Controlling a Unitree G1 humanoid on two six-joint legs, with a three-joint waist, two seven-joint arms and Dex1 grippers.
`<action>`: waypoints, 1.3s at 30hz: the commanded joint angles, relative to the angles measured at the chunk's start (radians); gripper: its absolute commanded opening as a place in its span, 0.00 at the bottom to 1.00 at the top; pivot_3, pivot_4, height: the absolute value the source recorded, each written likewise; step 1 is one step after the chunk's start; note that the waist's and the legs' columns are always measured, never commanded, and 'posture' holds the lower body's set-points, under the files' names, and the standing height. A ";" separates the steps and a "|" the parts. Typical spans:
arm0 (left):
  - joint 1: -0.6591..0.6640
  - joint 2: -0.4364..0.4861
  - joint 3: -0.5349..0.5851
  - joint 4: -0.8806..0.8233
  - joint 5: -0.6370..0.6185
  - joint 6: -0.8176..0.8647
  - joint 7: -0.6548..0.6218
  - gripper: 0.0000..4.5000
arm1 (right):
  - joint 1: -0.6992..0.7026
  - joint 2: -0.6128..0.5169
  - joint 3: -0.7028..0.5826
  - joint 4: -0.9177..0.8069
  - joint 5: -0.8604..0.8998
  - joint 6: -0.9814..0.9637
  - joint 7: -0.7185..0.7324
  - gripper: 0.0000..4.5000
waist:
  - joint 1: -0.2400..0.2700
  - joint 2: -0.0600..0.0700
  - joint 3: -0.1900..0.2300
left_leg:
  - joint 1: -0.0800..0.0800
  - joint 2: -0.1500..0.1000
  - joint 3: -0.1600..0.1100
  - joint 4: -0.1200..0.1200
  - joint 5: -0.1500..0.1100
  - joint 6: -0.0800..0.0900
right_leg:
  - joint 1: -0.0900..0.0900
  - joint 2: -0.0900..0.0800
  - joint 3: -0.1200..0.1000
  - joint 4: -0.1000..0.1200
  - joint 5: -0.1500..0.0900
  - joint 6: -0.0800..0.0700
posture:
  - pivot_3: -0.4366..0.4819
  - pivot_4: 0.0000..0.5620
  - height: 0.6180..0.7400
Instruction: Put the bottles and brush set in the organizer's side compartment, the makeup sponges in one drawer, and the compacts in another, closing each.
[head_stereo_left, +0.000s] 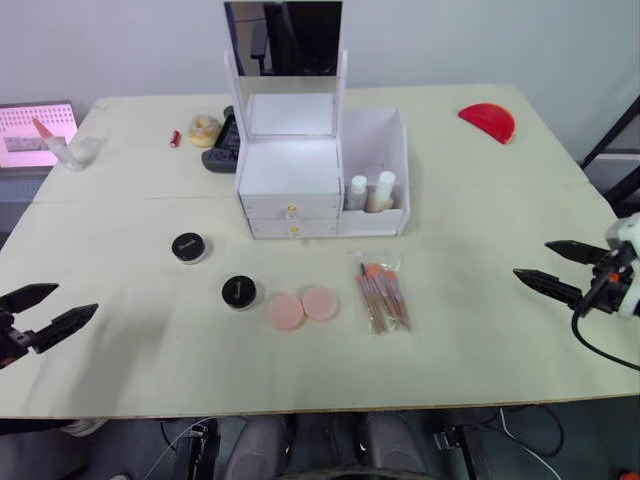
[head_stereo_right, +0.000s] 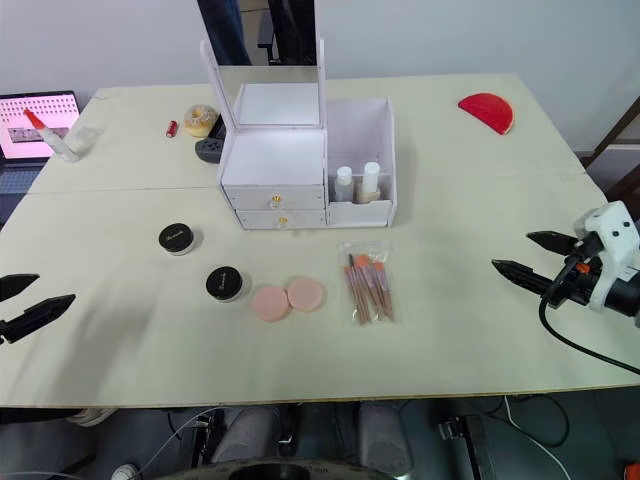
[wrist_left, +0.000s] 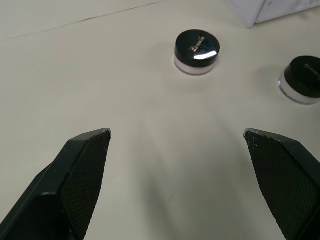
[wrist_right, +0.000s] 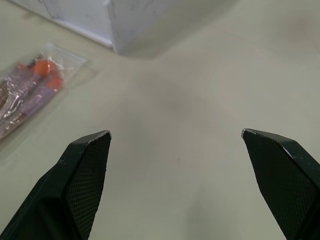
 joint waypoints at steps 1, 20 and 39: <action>-0.027 0.011 0.014 -0.006 0.016 -0.018 -0.013 1.00 | 0.000 0.001 -0.018 -0.026 0.006 -0.024 -0.017 0.99 | -0.001 0.000 0.000 | 0.003 0.000 0.000 -0.001 0.000 0.000 | 0.003 0.000 0.000 -0.001 0.000 0.000 | 0.48 0.27 1.00; -0.558 -0.363 -0.800 -0.467 0.012 0.272 0.347 1.00 | -0.296 0.095 0.327 -0.321 0.298 0.510 -0.255 0.99 | -0.003 -0.001 0.000 | 0.005 -0.001 -0.002 0.000 -0.001 0.001 | 0.006 0.002 0.000 -0.001 0.003 0.005 | 0.48 0.27 1.00; -0.837 -0.661 -1.213 -0.093 0.329 0.188 0.368 0.01 | -0.625 0.194 0.503 0.093 0.354 1.046 -0.381 1.00 | 0.020 -0.002 0.001 | 0.005 -0.003 -0.003 0.003 -0.001 0.003 | 0.007 0.003 -0.001 0.000 0.003 0.005 | 0.48 0.27 1.00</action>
